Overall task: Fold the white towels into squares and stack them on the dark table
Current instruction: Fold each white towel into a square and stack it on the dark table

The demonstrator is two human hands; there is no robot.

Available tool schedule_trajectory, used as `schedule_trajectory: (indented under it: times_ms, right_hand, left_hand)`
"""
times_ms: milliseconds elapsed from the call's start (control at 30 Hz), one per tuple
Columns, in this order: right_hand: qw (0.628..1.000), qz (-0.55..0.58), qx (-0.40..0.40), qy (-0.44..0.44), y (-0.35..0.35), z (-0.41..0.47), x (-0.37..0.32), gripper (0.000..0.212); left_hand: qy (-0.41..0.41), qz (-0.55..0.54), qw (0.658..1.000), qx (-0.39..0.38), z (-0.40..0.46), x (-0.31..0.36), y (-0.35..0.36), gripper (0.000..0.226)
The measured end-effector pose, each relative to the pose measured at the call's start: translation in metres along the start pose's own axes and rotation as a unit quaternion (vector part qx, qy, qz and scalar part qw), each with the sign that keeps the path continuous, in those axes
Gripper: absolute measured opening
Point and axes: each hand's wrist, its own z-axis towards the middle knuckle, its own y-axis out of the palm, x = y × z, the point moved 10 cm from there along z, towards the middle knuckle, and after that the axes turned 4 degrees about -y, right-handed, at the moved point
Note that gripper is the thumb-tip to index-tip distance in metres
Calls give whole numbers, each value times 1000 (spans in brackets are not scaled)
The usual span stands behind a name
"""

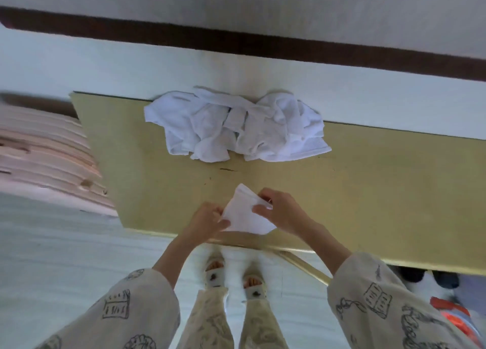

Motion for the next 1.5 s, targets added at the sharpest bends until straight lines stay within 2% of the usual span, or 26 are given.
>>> schedule_trajectory:
  times_ms: [167,233,333,500,600,833,933,1167,1233,1367,1500]
  right_hand:
    - [984,-47,-65,-156,10,-23,-105,18]
    - [971,-82,-85,-209,27,-35,-150,17]
    - [946,-123,-101,-283,60,-61,-219,9]
    - [877,-184,-137,-421,152,-134,-342,13]
    - [835,-195,-162,-488,225,-189,-410,12]
    - [765,-169,-222,-580,401,-350,-533,11]
    - [735,-161,-239,-614,472,-419,-573,10]
    - [654,-166,-296,-676,620,-541,-643,13]
    - [634,-172,-317,-685,664,-563,-659,13]
    - [603,-179,-359,-690,755,-591,-693,12]
    - [576,-197,-407,-681,843,-615,-734,17]
  left_hand:
    - [-24,-151,983,103,-89,-36,-46,16]
    - [-36,-170,972,157,-135,-56,-67,14]
    - [-64,-172,950,253,-212,-98,-99,25]
    - [-120,-219,872,421,-371,-192,-134,23]
    - [-142,-237,824,496,-473,-256,-134,20]
    - [-221,-243,739,588,-705,-405,-85,21]
    - [-270,-259,686,624,-799,-464,-53,20]
    - [-319,-318,596,665,-936,-570,7,15]
    - [-331,-333,583,663,-955,-602,14,15]
    - [-348,-338,580,655,-990,-671,8,18]
    - [-361,-349,554,664,-1036,-752,-20,14]
